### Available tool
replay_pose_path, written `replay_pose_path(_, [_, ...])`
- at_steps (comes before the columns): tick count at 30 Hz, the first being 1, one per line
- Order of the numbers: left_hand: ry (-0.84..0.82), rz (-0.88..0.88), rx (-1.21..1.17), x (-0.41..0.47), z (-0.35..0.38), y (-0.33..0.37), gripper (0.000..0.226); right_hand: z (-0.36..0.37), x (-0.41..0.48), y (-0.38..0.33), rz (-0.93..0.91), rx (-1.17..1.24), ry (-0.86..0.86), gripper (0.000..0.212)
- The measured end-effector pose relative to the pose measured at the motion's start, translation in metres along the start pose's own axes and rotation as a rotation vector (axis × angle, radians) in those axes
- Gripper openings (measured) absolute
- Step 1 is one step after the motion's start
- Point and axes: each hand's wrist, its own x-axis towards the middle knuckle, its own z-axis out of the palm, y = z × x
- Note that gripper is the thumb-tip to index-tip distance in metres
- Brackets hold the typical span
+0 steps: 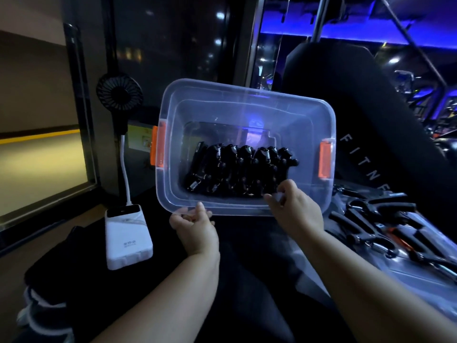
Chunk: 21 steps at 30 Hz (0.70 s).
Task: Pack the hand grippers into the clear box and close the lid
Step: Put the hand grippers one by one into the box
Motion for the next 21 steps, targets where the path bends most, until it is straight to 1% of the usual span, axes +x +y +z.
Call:
replay_pose_path(6, [0.026,0.015,0.026,0.000,0.002,-0.001,0.023,-0.015,-0.024,0.059,0.083,0.067,0.089,0.044])
replay_pose_path(8, [0.038,0.019,0.037,0.000,0.002,-0.002,0.027,-0.021,-0.027,0.074,0.112,0.063,0.129,0.042])
replay_pose_path(10, [0.040,0.017,0.051,-0.001,0.002,-0.002,0.032,-0.027,-0.028,0.089,0.171,0.004,0.130,0.039])
replay_pose_path(14, [0.061,0.021,0.090,-0.005,0.003,0.000,0.036,-0.036,-0.031,0.118,0.320,-0.260,0.015,0.046])
replay_pose_path(17, [0.069,0.016,0.119,-0.005,0.003,0.002,0.041,-0.037,-0.035,0.134,0.398,-0.299,-0.086,0.053])
replay_pose_path(21, [0.077,0.025,0.152,-0.006,0.003,0.002,0.049,-0.035,-0.036,0.136,0.415,-0.332,-0.194,0.069])
